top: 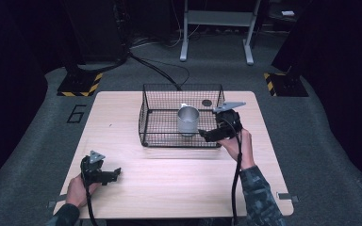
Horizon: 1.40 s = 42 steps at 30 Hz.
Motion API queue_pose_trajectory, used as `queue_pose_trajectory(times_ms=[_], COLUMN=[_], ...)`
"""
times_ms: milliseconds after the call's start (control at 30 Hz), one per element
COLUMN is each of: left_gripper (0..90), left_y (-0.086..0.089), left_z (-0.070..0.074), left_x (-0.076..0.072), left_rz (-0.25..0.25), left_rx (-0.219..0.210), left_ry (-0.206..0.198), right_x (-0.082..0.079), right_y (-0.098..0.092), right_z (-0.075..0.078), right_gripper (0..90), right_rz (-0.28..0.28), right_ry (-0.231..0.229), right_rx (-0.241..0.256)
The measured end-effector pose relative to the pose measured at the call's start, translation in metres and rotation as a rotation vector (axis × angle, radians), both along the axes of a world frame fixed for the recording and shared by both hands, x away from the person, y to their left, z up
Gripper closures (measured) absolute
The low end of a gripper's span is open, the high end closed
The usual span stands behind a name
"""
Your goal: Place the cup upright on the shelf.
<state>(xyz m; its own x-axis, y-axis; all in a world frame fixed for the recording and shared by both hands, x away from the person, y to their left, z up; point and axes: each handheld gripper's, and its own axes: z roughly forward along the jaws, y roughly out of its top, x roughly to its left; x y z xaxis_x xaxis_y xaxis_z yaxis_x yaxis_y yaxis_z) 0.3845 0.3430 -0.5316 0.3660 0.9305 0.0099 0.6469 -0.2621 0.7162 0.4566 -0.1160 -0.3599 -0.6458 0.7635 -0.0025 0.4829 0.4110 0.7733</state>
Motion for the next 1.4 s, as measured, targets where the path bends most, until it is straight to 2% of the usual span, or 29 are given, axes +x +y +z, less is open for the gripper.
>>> queue_pose_trajectory(times_ms=[267, 433, 667, 800, 1000, 1100, 1200, 1233, 1267, 1400], left_gripper=[0.0, 0.0, 0.0, 0.0, 0.0, 0.0, 0.0, 0.0, 0.0, 0.0], left_y=[0.000, 0.000, 0.000, 0.000, 0.000, 0.000, 0.000, 0.000, 0.000, 0.000], left_z=[0.000, 0.000, 0.000, 0.000, 0.001, 0.001, 0.000, 0.000, 0.001, 0.000], left_x=[0.000, 0.000, 0.000, 0.000, 0.000, 0.000, 0.000, 0.000, 0.000, 0.000], left_rz=[0.002, 0.002, 0.000, -0.003, -0.002, -0.001, 0.001, 0.001, -0.002, 0.001], left_rx=[-0.002, -0.002, -0.003, 0.000, 0.001, -0.003, -0.001, -0.004, -0.002, -0.004], left_ry=[-0.005, -0.006, -0.003, 0.003, 0.006, 0.007, -0.003, -0.001, 0.006, -0.004], right_x=[-0.032, -0.053, -0.075, -0.088, -0.100, -0.104, -0.106, -0.106, -0.107, -0.107], right_y=[-0.033, -0.058, -0.094, -0.116, -0.141, -0.149, -0.152, -0.153, -0.153, -0.152], right_z=[-0.015, -0.035, -0.071, -0.099, -0.141, -0.157, -0.166, -0.168, -0.169, -0.170], right_gripper=[0.0, 0.0, 0.0, 0.0, 0.0, 0.0, 0.0, 0.0, 0.0, 0.0], right_rz=[-0.046, -0.107, -0.191, -0.262, -0.336, -0.368, -0.391, -0.390, -0.388, -0.398], right_ry=[-0.016, -0.012, 0.025, 0.054, 0.104, 0.116, 0.095, 0.101, 0.088, 0.075], right_rx=[-0.005, 0.001, 0.009, 0.009, 0.006, 0.005, 0.006, 0.005, -0.002, -0.025])
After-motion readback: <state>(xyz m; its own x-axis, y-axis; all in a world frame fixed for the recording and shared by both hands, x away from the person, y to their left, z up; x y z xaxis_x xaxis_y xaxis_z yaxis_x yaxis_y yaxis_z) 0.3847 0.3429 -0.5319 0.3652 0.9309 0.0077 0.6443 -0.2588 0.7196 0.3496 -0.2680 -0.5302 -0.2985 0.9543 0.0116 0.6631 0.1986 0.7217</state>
